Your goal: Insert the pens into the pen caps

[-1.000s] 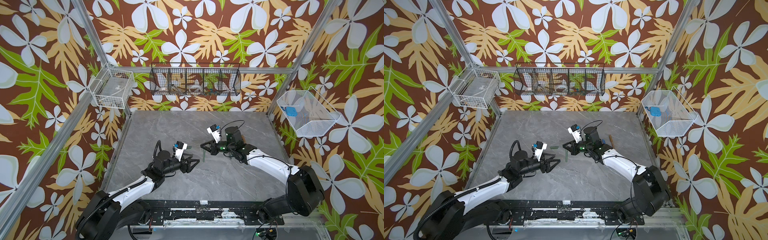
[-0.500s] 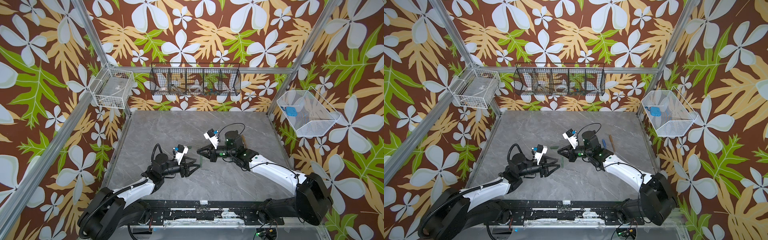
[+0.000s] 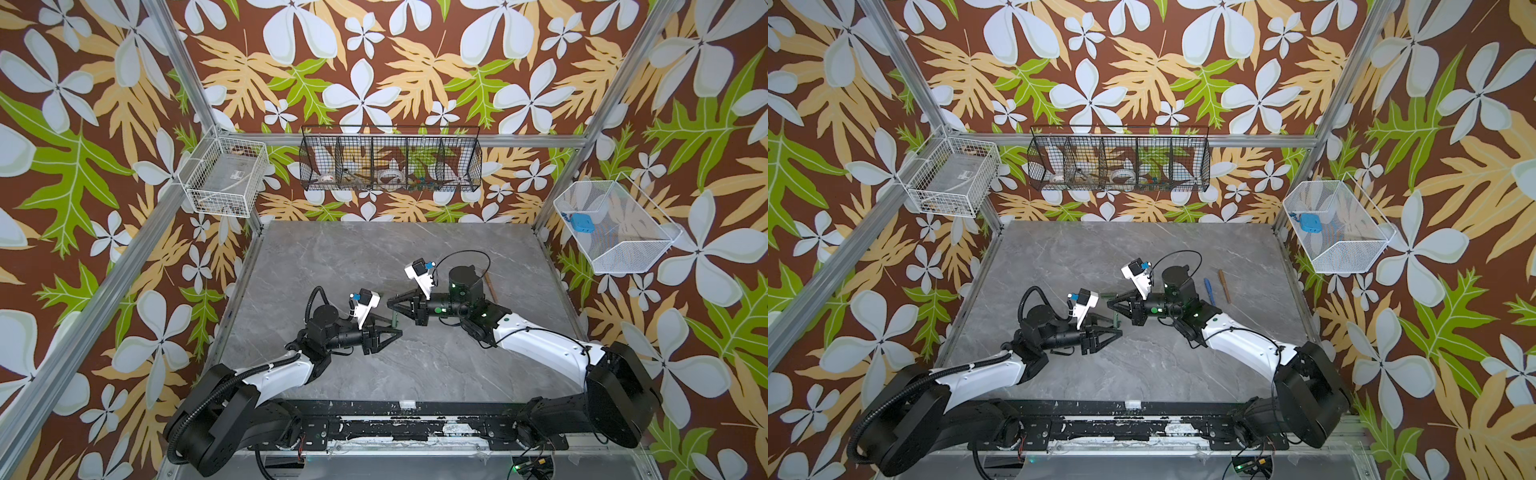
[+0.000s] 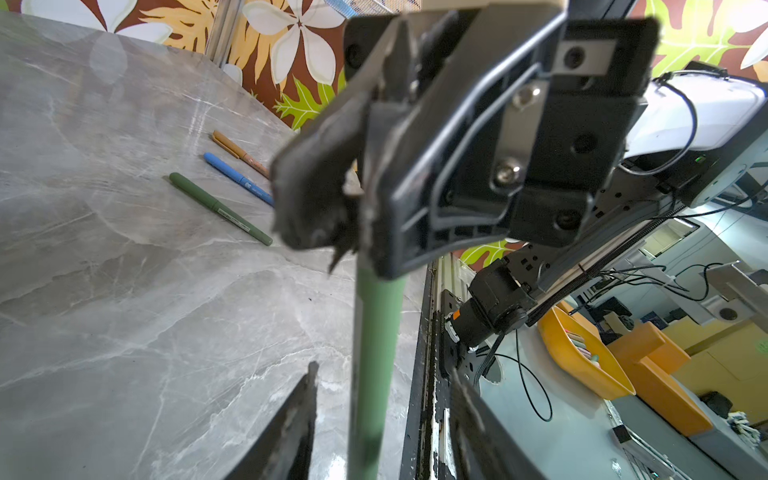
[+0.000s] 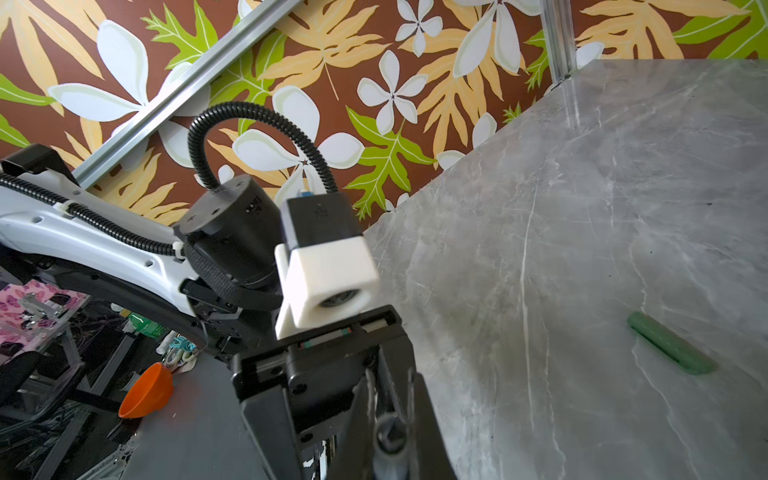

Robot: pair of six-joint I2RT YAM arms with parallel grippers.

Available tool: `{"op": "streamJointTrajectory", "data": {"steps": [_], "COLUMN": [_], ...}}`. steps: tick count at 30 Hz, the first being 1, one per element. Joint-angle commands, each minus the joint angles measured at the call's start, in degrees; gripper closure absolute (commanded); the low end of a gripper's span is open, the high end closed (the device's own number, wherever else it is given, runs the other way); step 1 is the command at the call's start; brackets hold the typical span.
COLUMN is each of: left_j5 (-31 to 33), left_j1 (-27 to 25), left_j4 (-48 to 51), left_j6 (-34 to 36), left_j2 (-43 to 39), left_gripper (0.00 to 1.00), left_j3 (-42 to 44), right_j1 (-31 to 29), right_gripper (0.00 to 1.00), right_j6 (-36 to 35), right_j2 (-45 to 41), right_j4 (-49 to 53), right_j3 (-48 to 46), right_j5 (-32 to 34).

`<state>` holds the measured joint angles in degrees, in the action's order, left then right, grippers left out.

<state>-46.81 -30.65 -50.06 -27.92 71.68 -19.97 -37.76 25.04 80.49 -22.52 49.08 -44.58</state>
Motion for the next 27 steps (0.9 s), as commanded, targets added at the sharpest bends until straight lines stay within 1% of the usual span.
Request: {"op": "streamJointTrajectory", "data": {"steps": [1,7,12,14,16,17,19,21,22,23,24,26,27], "left_j5": [-1.3,-1.4,-1.9,-1.9,-2.0,-2.0,-2.0,-1.7,-1.4,-1.1,-0.3,1.9,4.2], "left_j1": [0.1,0.1,0.1,0.1,0.0,0.1,0.1,0.1,0.1,0.1,0.1,0.1,0.1], "left_j4": [-3.9,-4.1,-4.2,-4.3,-4.3,-4.3,-4.2,-3.6,-3.2,-2.7,-1.7,0.8,3.3], "left_j6": [-0.7,-0.7,-0.9,-1.0,-0.9,-0.9,-0.7,-0.3,0.0,0.3,0.9,2.4,3.5], "left_j2": [0.7,0.7,1.2,1.2,1.1,1.1,0.9,0.6,0.5,0.3,0.1,-0.5,-0.9], "left_gripper": [0.52,0.65,0.71,0.75,0.83,0.84,0.92,0.95,0.99,1.0,1.0,1.0,1.0], "left_j3": [-0.4,-0.5,-0.7,-0.7,-0.7,-0.6,-0.6,-0.6,-0.6,-0.7,-0.7,-0.9,-1.2], "right_j1": [-0.1,-0.3,-0.6,-0.6,-0.7,-0.7,-0.7,-0.7,-0.7,-0.7,-0.7,-0.7,-0.7], "right_gripper": [1.0,1.0,1.0,1.0,1.0,1.0,1.0,1.0,0.96,0.91,0.86,0.71,0.67], "right_j6": [0.1,0.2,0.5,0.7,0.8,0.8,0.8,0.6,0.3,0.0,-0.5,-1.1,-1.8], "right_j2": [-0.1,0.3,0.6,0.6,0.6,0.5,0.5,0.5,0.4,0.3,0.1,-0.6,-1.2], "right_j4": [-2.4,-3.6,-4.8,-5.2,-5.7,-5.9,-6.2,-5.9,-5.4,-4.7,-3.9,-2.3,-0.7], "right_j3": [-0.3,-1.1,-1.3,-1.4,-1.5,-1.6,-1.7,-1.9,-1.8,-1.7,-1.6,-1.3,-0.9], "right_j5": [-0.6,-0.3,-0.2,-0.1,0.0,0.0,0.1,0.3,0.6,0.9,1.4,2.7,4.1]}}
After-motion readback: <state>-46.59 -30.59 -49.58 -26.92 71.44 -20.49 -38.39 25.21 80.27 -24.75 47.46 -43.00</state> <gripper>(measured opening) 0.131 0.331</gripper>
